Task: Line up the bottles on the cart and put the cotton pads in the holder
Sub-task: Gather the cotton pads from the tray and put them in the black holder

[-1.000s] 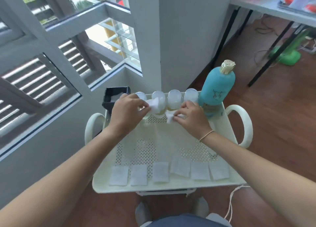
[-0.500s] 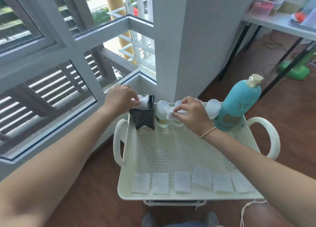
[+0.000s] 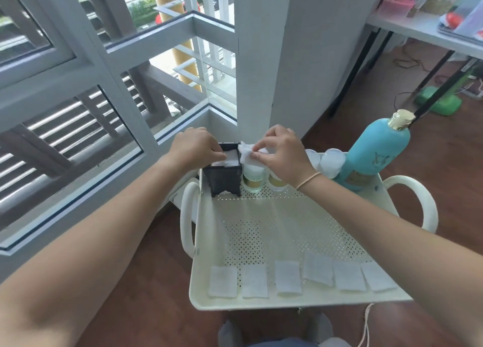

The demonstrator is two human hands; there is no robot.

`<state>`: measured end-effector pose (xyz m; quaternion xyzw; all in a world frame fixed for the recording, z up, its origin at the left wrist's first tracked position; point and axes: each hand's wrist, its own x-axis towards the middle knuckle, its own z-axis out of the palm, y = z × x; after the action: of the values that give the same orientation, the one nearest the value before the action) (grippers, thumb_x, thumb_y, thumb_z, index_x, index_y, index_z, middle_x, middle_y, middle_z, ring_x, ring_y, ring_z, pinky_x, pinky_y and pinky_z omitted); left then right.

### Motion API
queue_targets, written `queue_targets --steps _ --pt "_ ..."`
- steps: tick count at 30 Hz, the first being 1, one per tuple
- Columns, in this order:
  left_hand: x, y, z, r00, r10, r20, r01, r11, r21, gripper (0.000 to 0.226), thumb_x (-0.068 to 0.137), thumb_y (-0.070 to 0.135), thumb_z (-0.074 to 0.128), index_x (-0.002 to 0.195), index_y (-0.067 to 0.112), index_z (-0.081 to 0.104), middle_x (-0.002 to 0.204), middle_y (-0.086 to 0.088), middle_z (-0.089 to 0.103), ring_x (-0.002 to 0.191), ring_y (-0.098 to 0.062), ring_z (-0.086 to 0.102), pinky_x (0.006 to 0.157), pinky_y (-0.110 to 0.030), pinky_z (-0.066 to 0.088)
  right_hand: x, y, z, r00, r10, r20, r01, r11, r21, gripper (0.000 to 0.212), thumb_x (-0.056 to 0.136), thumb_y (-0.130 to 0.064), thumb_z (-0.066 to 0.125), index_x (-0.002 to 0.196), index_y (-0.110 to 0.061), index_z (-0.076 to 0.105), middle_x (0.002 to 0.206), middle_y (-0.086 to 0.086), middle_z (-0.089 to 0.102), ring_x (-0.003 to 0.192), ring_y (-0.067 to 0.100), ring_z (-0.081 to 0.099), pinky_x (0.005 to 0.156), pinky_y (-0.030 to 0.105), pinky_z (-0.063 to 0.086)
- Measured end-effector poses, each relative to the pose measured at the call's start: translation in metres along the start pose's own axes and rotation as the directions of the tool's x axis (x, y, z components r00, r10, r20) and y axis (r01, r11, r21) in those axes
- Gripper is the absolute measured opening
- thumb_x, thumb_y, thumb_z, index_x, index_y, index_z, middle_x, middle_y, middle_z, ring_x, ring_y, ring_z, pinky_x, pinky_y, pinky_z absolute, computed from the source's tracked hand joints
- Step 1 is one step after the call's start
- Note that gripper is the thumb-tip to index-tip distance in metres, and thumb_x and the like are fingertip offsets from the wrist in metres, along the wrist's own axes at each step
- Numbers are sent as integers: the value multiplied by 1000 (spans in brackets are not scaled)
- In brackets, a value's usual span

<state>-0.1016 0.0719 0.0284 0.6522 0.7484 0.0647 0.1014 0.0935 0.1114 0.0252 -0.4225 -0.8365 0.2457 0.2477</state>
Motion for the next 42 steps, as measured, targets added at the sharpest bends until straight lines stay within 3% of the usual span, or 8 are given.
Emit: queue_targets --steps 4,7,18,26,31,35,40,42 --pt "-5 -26 -8 991 9 131 18 978 -208 47 74 43 66 119 34 54 117 -2 51 109 -19 45 88 -34 39 21 -18 17 998 -53 32 55 997 -57 17 77 -36 68 83 -21 71 97 7 57 94 24 45 81 36 33" --pt "-12 -39 -2 945 5 326 82 964 -252 82 68 46 71 137 39 27 146 2 30 132 -20 29 109 -42 30 32 -26 35 993 -45 105 61 987 -150 17 78 -40 65 86 -26 71 103 3 56 104 23 43 88 38 31" --pt "-15 -50 16 975 38 220 53 919 -392 81 68 40 75 135 43 29 144 5 36 117 -15 40 94 -30 34 50 -23 63 924 174 340 -69 952 -299 19 76 -42 66 94 -36 67 129 0 46 119 28 34 99 43 27" --pt "-20 -44 15 976 32 216 33 956 -291 85 71 43 72 140 39 21 148 4 29 133 -21 26 109 -42 28 11 -11 19 987 96 132 -111 988 110 8 78 -27 66 83 -23 71 114 4 57 112 24 45 96 39 35" --pt "-50 -3 12 992 101 -81 -112 983 -148 69 73 42 69 134 37 36 140 -2 38 128 -26 30 102 -46 32 -63 28 -22 984 142 108 -159 972 171 7 76 -20 70 82 -17 70 103 6 59 103 19 52 93 29 38" --pt "-96 42 36 935 235 -266 -288 940 -181 30 74 33 70 102 25 64 107 -4 61 96 -25 50 83 -35 41 -137 69 -19 951 209 227 -212 977 -13 8 75 -23 71 80 -17 70 98 6 60 99 22 52 91 36 39" --pt "-143 61 98 947 269 175 -236 953 -189 18 77 37 66 91 25 65 94 5 63 88 -17 53 77 -30 44 -189 101 -4 903 223 366 -146 963 -225 10 76 -27 67 80 -18 68 93 4 57 92 24 52 86 39 42" --pt "-153 59 116 940 230 251 -198 969 -148 19 76 36 67 91 24 66 94 4 64 88 -18 53 75 -30 42 -194 110 -2 887 245 391 -139 950 -281 13 78 -29 64 83 -18 68 96 5 56 95 25 51 87 37 38"
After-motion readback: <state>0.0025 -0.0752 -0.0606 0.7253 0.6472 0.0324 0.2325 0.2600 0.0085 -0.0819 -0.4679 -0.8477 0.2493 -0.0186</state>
